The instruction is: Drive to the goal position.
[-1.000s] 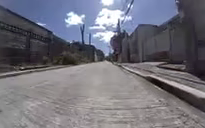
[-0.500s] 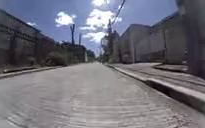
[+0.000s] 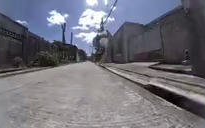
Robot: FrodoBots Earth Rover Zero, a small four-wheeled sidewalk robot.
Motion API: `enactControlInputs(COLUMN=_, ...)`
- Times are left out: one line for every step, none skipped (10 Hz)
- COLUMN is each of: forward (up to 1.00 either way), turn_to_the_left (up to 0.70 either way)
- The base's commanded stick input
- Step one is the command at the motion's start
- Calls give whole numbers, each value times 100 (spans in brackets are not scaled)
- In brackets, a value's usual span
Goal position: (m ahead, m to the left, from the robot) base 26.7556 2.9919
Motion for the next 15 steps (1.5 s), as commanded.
enactControlInputs(forward=100, turn_to_the_left=0)
enactControlInputs(forward=100, turn_to_the_left=0)
enactControlInputs(forward=100, turn_to_the_left=0)
enactControlInputs(forward=100, turn_to_the_left=0)
enactControlInputs(forward=100, turn_to_the_left=0)
enactControlInputs(forward=100, turn_to_the_left=0)
enactControlInputs(forward=100, turn_to_the_left=0)
enactControlInputs(forward=100, turn_to_the_left=0)
enactControlInputs(forward=100, turn_to_the_left=0)
enactControlInputs(forward=100, turn_to_the_left=0)
enactControlInputs(forward=100, turn_to_the_left=0)
enactControlInputs(forward=100, turn_to_the_left=0)
enactControlInputs(forward=100, turn_to_the_left=0)
enactControlInputs(forward=100, turn_to_the_left=0)
enactControlInputs(forward=100, turn_to_the_left=0)
